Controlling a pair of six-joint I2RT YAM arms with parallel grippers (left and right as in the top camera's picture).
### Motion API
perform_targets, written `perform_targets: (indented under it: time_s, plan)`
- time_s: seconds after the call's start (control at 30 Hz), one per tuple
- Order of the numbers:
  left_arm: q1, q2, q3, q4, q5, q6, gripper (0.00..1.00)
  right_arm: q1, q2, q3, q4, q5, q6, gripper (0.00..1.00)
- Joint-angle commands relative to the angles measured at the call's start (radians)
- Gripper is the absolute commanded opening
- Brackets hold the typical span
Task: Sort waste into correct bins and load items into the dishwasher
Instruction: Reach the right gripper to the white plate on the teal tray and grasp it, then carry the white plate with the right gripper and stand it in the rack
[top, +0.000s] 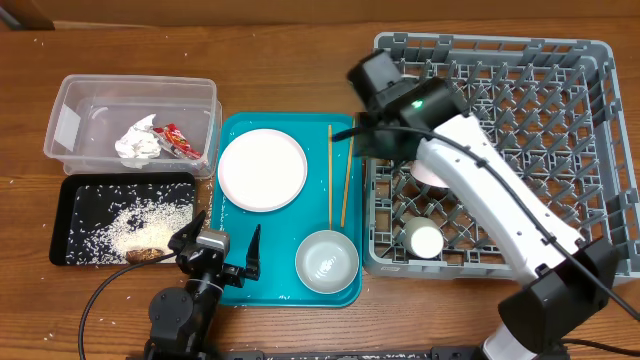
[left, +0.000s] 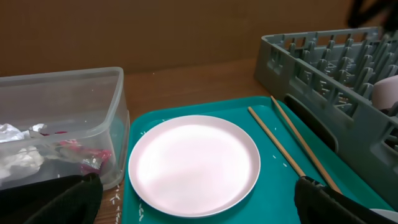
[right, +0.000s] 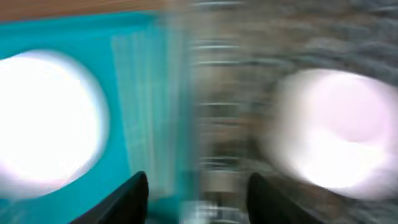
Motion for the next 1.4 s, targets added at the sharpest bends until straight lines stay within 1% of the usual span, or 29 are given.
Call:
perform_targets:
  time_s: [0.0, 0.1, 0.17, 0.27, 0.3, 0.43, 0.5, 0.53, 0.57, 0.63, 0.67, 0.73, 0.9, 1.03, 1.1, 1.2, 1.23, 1.3, 1.37]
  plan:
    - [-0.006, -0.009, -0.004, 0.001, 0.01, -0.006, 1.0, 0.053, 0.005, -0.061, 0.158, -0.303, -0.095, 0.54]
    - [-0.006, -0.009, -0.004, 0.001, 0.01, -0.006, 1.0, 0.084, 0.044, -0.124, 0.319, -0.295, -0.007, 0.54]
    - [-0.006, -0.009, -0.004, 0.001, 0.01, -0.006, 1.0, 0.095, 0.088, -0.15, 0.385, -0.278, 0.029, 0.54]
    - [-0.006, -0.009, -0.004, 0.001, 0.01, -0.006, 1.0, 0.101, 0.186, -0.159, 0.432, -0.255, 0.097, 0.54]
    - [-0.006, -0.009, -0.004, 0.001, 0.01, -0.006, 1.0, 0.101, 0.247, -0.159, 0.454, -0.255, 0.127, 0.53]
    - [-0.006, -0.009, -0.004, 0.001, 0.01, -0.006, 1.0, 0.101, 0.341, -0.159, 0.492, -0.268, 0.128, 0.52]
    - [-0.006, -0.009, -0.004, 0.001, 0.01, -0.006, 1.0, 0.101, 0.372, -0.159, 0.495, -0.287, 0.128, 0.43]
    - [-0.006, -0.009, -0.004, 0.001, 0.01, -0.006, 1.0, 0.101, 0.382, -0.159, 0.494, -0.29, 0.127, 0.36]
    - [-0.006, -0.009, -0.004, 0.001, 0.01, -0.006, 1.0, 0.102, 0.387, -0.159, 0.49, -0.29, 0.127, 0.23]
    - [-0.006, -0.009, -0.004, 0.001, 0.01, -0.006, 1.0, 0.102, 0.389, -0.158, 0.481, -0.29, 0.127, 0.08]
    - [-0.006, -0.009, -0.004, 0.001, 0.01, -0.006, 1.0, 0.101, 0.386, -0.157, 0.47, -0.29, 0.127, 0.04]
    - [-0.006, -0.009, -0.004, 0.001, 0.01, -0.006, 1.0, 0.09, 0.376, -0.144, 0.438, -0.282, 0.127, 0.04]
    - [-0.006, -0.009, -0.004, 0.001, 0.01, -0.006, 1.0, 0.037, 0.254, -0.109, 0.327, -0.187, 0.114, 0.04]
    - [-0.006, -0.009, -0.004, 0.001, 0.01, -0.006, 1.0, 0.016, 0.088, -0.109, 0.304, -0.103, 0.032, 0.04]
    - [-0.006, -0.009, -0.004, 0.001, 0.01, -0.006, 1.0, 0.008, 0.001, -0.109, 0.282, -0.027, 0.003, 0.04]
    - [-0.006, -0.009, -0.004, 0.001, 0.01, -0.006, 1.0, -0.008, -0.126, -0.109, 0.212, 0.192, 0.002, 0.04]
    - [-0.006, -0.009, -0.004, 0.001, 0.01, -0.006, 1.0, -0.016, -0.175, -0.109, 0.167, 0.321, 0.002, 0.04]
    - [-0.006, -0.009, -0.004, 0.001, 0.01, -0.006, 1.0, -0.027, -0.214, -0.109, 0.104, 0.479, 0.003, 0.04]
    - [-0.006, -0.009, -0.004, 0.001, 0.01, -0.006, 1.0, -0.04, -0.23, -0.109, 0.057, 0.59, 0.003, 0.04]
